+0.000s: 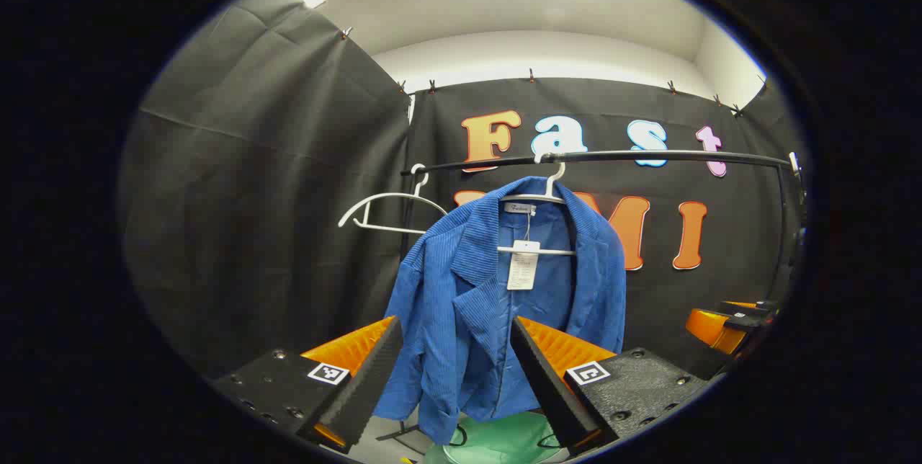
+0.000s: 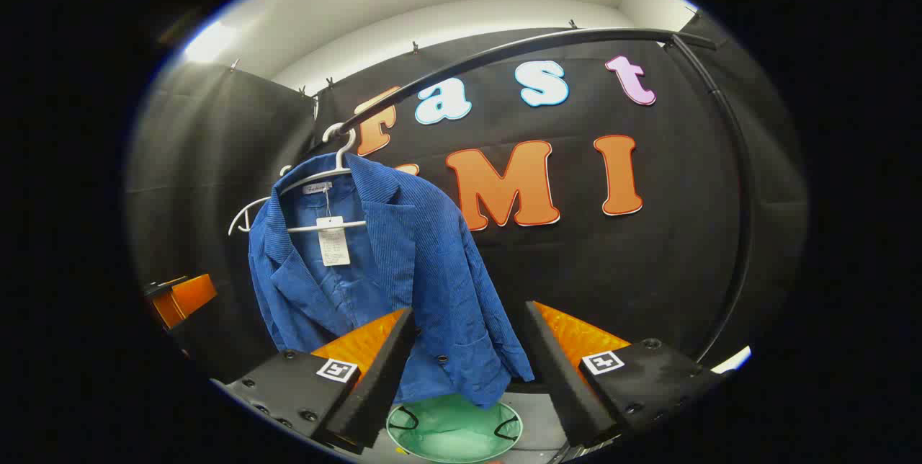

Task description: Grasp the clothes on the hanger with both hands and then place them into the laundry hamper below.

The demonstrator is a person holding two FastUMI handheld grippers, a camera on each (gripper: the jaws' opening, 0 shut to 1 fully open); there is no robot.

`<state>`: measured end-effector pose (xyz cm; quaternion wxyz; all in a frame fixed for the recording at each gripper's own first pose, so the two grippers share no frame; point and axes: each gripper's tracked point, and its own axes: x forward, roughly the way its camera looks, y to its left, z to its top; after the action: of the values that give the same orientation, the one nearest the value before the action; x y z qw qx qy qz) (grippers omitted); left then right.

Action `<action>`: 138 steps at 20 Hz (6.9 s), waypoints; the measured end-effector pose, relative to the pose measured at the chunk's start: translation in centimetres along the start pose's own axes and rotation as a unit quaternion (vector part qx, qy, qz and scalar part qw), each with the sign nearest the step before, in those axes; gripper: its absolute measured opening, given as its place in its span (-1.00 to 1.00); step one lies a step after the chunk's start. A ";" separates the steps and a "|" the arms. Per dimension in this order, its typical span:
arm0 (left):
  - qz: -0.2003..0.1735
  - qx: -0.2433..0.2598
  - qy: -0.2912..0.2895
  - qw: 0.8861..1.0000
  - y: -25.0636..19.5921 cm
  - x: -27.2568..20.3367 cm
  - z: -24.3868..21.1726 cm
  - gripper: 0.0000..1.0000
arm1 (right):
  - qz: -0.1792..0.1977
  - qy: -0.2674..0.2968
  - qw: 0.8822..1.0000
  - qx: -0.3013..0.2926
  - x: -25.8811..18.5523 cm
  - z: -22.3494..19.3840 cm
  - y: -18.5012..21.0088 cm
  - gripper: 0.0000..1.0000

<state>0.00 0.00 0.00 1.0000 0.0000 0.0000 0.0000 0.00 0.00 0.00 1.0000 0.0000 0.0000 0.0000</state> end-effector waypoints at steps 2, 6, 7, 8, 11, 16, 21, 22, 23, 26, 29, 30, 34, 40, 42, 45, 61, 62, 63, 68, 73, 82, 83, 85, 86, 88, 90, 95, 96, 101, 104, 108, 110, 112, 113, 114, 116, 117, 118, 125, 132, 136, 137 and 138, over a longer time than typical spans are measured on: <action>-0.002 -0.001 0.000 1.000 0.0 0.1 0.0 0.83 | -0.004 0.000 1.000 0.001 0.0 0.0 -0.3 0.77; -0.008 0.006 0.001 1.000 -0.4 0.5 -0.2 0.83 | -0.007 0.002 1.000 -0.001 0.0 -0.2 -0.5 0.77; -0.009 0.004 0.002 1.000 -0.4 0.6 -0.2 0.83 | -0.008 0.002 1.000 -0.003 0.0 -0.3 -0.6 0.77; -0.011 0.001 0.003 1.000 -0.5 0.7 -0.3 0.90 | -0.009 0.002 1.000 -0.003 0.1 -0.2 -0.6 0.77; -0.012 0.002 0.005 1.000 -0.6 0.8 -0.4 0.84 | -0.009 0.000 1.000 -0.003 0.3 -0.3 -0.7 0.77; -0.009 -0.001 0.008 1.000 -0.5 1.3 -0.8 0.83 | -0.007 0.000 1.000 -0.003 0.8 -0.3 -0.4 0.95; -0.016 0.002 0.023 1.000 -0.2 2.6 -1.5 0.90 | -0.006 0.008 1.000 0.000 1.8 -0.9 0.9 0.95; -0.020 0.002 0.022 1.000 -0.2 2.8 -1.4 0.83 | -0.006 0.009 1.000 0.001 2.1 -1.0 1.2 0.95; -0.025 0.002 0.021 0.999 -0.1 3.2 -1.3 0.83 | -0.009 0.006 1.000 0.001 2.3 -0.9 1.5 0.95; -0.038 -0.004 0.019 0.999 0.3 4.6 -1.3 0.83 | -0.016 -0.002 1.000 -0.001 2.9 -0.5 2.5 0.95; -0.052 -0.010 0.028 0.998 0.7 6.0 -1.8 0.84 | -0.024 -0.006 1.000 -0.002 3.7 -0.4 3.6 0.95; -0.056 -0.012 0.030 0.998 0.9 6.4 -2.0 0.84 | -0.025 -0.007 1.000 -0.001 4.0 -0.5 4.0 0.95; -0.079 -0.014 0.031 0.996 1.0 8.4 -2.4 0.83 | -0.023 -0.016 1.000 -0.001 5.9 0.0 6.3 0.77; -0.115 -0.022 0.034 0.993 0.4 10.7 -3.0 0.83 | -0.013 -0.032 0.999 -0.011 9.6 0.6 9.4 0.95; -0.123 -0.023 0.035 0.991 0.1 11.2 -2.9 0.83 | -0.008 -0.030 0.999 -0.007 10.9 0.7 10.1 0.95; -0.129 -0.030 0.041 0.990 -0.8 11.9 -3.2 0.84 | 0.002 -0.024 1.000 -0.011 12.9 0.6 10.8 0.95; -0.075 -0.014 0.031 0.997 -2.6 20.0 -4.8 0.83 | 0.099 0.006 0.993 0.057 23.7 0.7 10.9 0.41; -0.078 -0.014 0.032 0.996 -2.8 20.7 -4.9 0.83 | 0.111 0.005 0.992 0.067 23.9 0.9 11.0 0.20; -0.080 -0.012 0.032 0.996 -2.8 21.1 -5.0 0.82 | 0.119 0.005 0.990 0.077 24.0 1.1 11.0 0.00; -0.096 -0.021 0.038 0.994 -1.2 22.0 -5.0 -0.43 | 0.181 -0.007 0.973 0.145 23.0 3.6 10.5 -0.84; -0.164 -0.054 0.084 0.981 -0.8 20.4 -3.7 -0.91 | 0.248 -0.037 0.927 0.278 20.9 8.3 9.3 -0.72; -0.258 -0.111 0.116 0.953 1.4 15.5 2.7 -0.96 | 0.294 -0.075 0.855 0.420 19.5 14.0 5.8 -0.75; -0.260 -0.112 0.109 0.953 2.0 15.3 3.8 -0.97 | 0.293 -0.079 0.850 0.432 19.9 14.4 5.4 -0.75; -0.263 -0.108 0.087 0.955 3.2 14.9 6.2 -0.96 | 0.293 -0.082 0.838 0.452 19.9 14.6 5.2 -0.86; -0.268 -0.112 0.077 0.954 3.5 14.9 7.4 -0.96 | 0.296 -0.084 0.830 0.466 20.0 15.2 4.9 -0.86; -0.266 -0.106 0.057 0.956 4.6 15.1 9.4 -0.97 | 0.297 -0.089 0.812 0.495 20.3 16.1 3.8 -0.86; -0.264 -0.080 0.039 0.960 5.5 15.6 10.5 -0.97 | 0.296 -0.084 0.803 0.510 20.7 16.3 3.2 -0.87; -0.246 -0.116 0.000 0.962 7.0 18.7 13.2 -0.95 | 0.285 -0.069 0.786 0.544 22.6 16.7 1.7 -0.87; -0.242 -0.133 -0.006 0.961 7.2 19.7 13.6 -0.99 | 0.280 -0.063 0.785 0.549 23.4 16.5 1.8 -0.87; -0.250 -0.132 -0.006 0.959 7.8 24.9 12.5 -0.99 | 0.254 -0.051 0.793 0.551 24.8 15.5 0.8 -0.87; -0.269 -0.137 0.014 0.953 7.4 27.5 10.1 -0.99 | 0.225 -0.029 0.802 0.552 25.8 13.7 -0.3 -0.86; -0.274 -0.182 0.071 0.942 6.9 28.8 6.1 -0.99 | 0.188 -0.012 0.808 0.558 26.6 11.3 -1.3 -0.86; -0.282 -0.186 0.068 0.939 6.9 28.8 5.9 -0.99 | 0.177 -0.013 0.816 0.550 26.6 11.0 -1.7 -0.87; -0.290 -0.173 0.065 0.939 6.8 28.6 5.3 -0.94 | 0.166 -0.006 0.829 0.534 26.6 10.1 -1.8 -0.87; -0.294 -0.170 0.068 0.938 6.6 28.5 4.7 -0.98 | 0.163 -0.002 0.830 0.533 26.6 9.7 -1.9 -0.86; -0.298 -0.176 0.072 0.935 6.7 28.4 4.2 -0.94 | 0.166 0.002 0.825 0.540 26.5 9.6 -1.7 -0.87; -0.303 -0.214 0.081 0.925 6.9 28.6 3.8 -0.99 | 0.169 0.009 0.811 0.559 26.3 9.1 -1.6 -0.86; -0.303 -0.231 0.085 0.921 7.0 28.6 3.7 -0.98 | 0.168 0.012 0.806 0.567 26.5 8.8 -1.4 -0.87; -0.302 -0.241 0.089 0.918 7.0 28.4 3.6 -0.98 | 0.166 0.016 0.803 0.572 26.8 8.6 -1.3 -0.87; -0.333 -0.168 0.077 0.925 5.7 22.5 6.9 -0.97 | 0.255 -0.017 0.783 0.567 28.6 13.0 -1.6 -0.86; -0.318 -0.139 0.048 0.937 5.9 21.8 8.9 -0.98 | 0.262 0.103 0.750 0.599 33.3 6.1 0.1 -0.85; -0.286 -0.134 0.086 0.945 7.4 21.1 5.0 -0.98 | 0.180 0.187 0.784 0.564 35.4 -3.9 1.5 -0.85; -0.272 -0.136 0.089 0.948 8.4 21.6 4.5 -0.98 | 0.181 0.186 0.788 0.559 34.8 -4.4 2.0 -0.86; -0.261 -0.140 0.093 0.951 9.1 21.7 3.7 -0.98 | 0.181 0.186 0.790 0.555 33.8 -4.8 2.3 -0.85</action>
<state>21.66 9.14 3.71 0.9506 -0.1396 0.0930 -0.2612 33.81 2.26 -4.83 0.7905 0.5546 0.1864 0.1811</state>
